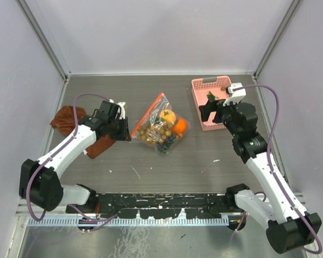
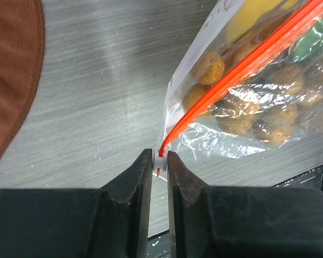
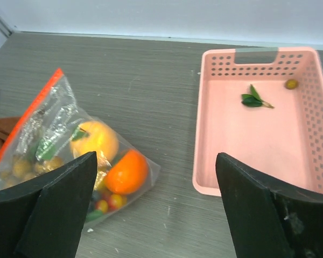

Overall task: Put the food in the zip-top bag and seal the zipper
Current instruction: Place the zipper food storage bag at the center of the board, then reset both arms

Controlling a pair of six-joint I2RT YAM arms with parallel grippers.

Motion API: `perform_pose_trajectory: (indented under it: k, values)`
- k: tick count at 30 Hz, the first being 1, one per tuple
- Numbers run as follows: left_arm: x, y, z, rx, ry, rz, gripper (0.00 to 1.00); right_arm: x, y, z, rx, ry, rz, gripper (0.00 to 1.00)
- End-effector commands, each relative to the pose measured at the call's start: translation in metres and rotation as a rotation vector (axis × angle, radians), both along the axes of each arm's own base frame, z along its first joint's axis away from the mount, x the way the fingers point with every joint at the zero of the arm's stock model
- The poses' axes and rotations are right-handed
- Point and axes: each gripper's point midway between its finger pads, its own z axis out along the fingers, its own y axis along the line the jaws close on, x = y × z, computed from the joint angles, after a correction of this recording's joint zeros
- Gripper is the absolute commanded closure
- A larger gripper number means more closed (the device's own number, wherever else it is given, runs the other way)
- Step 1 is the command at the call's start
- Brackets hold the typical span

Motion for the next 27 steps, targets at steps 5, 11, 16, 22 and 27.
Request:
perform_pose_trajectory:
  k: [5,11,16,22,27]
  values:
    - [-0.001,0.015,0.046,-0.068,-0.157,0.089,0.60,-0.027,-0.039,0.019,-0.056,-0.089,-0.147,0.00]
    - [-0.001,0.048,0.093,-0.031,-0.340,0.206,0.27,-0.042,-0.067,0.022,-0.072,-0.104,-0.285,0.00]
    - [-0.011,0.084,0.134,0.019,-0.547,0.307,0.03,-0.054,-0.088,0.023,-0.068,-0.097,-0.392,0.00]
    - [-0.027,0.124,0.176,0.077,-0.829,0.394,0.02,-0.064,-0.096,0.020,-0.064,-0.140,-0.419,0.00]
    - [-0.036,0.138,0.181,0.087,-0.972,0.422,0.02,-0.069,-0.102,0.018,-0.053,-0.174,-0.447,0.00]
